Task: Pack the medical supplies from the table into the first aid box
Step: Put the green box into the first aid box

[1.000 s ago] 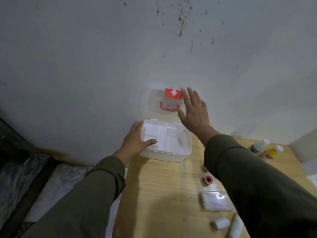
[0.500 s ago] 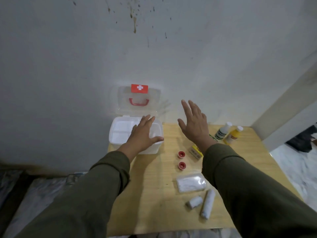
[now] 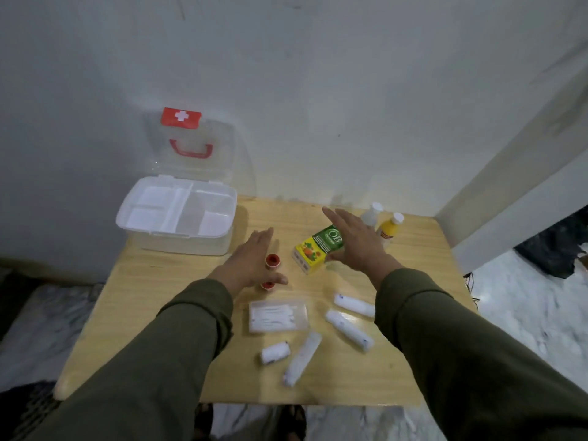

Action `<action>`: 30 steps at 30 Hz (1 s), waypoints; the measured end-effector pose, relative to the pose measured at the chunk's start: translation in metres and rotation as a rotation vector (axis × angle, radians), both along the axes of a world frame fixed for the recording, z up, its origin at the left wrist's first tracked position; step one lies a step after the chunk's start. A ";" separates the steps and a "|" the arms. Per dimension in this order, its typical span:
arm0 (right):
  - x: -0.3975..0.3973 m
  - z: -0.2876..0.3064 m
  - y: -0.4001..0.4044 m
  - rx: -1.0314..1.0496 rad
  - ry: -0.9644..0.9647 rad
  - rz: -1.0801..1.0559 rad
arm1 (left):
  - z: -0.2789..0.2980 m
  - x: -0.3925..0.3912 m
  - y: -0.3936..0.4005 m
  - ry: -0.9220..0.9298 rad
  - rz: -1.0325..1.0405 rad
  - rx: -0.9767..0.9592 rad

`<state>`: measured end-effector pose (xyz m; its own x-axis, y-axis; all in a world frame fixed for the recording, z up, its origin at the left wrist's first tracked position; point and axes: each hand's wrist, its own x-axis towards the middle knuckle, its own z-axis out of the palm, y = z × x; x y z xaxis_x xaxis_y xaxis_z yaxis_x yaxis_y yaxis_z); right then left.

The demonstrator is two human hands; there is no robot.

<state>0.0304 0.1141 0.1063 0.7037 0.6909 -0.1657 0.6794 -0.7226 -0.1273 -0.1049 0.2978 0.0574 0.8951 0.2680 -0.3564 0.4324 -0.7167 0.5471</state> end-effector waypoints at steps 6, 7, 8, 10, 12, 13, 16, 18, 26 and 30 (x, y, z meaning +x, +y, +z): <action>0.013 -0.019 -0.011 -0.053 0.022 0.093 | -0.018 0.007 -0.032 0.119 0.077 0.131; 0.015 -0.022 -0.013 -0.058 0.022 0.103 | -0.022 0.011 -0.035 0.132 0.076 0.164; 0.017 -0.023 -0.013 -0.063 0.020 0.112 | -0.025 0.015 -0.036 0.143 0.068 0.200; 0.021 -0.027 -0.014 -0.074 0.015 0.126 | -0.029 0.023 -0.037 0.154 0.035 0.257; 0.026 -0.031 -0.012 -0.093 0.008 0.140 | -0.032 0.031 -0.037 0.161 0.003 0.278; 0.028 -0.033 -0.011 -0.101 0.009 0.145 | -0.033 0.034 -0.037 0.171 -0.013 0.285; 0.034 -0.041 -0.006 -0.112 0.041 0.159 | -0.035 0.041 -0.037 0.213 -0.043 0.307; 0.037 -0.045 -0.003 -0.130 0.062 0.173 | -0.036 0.042 -0.036 0.232 -0.051 0.327; 0.041 -0.060 0.000 -0.098 0.065 0.190 | -0.036 0.040 -0.035 0.249 -0.053 0.356; 0.038 -0.066 -0.002 -0.073 0.027 0.165 | -0.033 0.041 -0.036 0.246 -0.056 0.366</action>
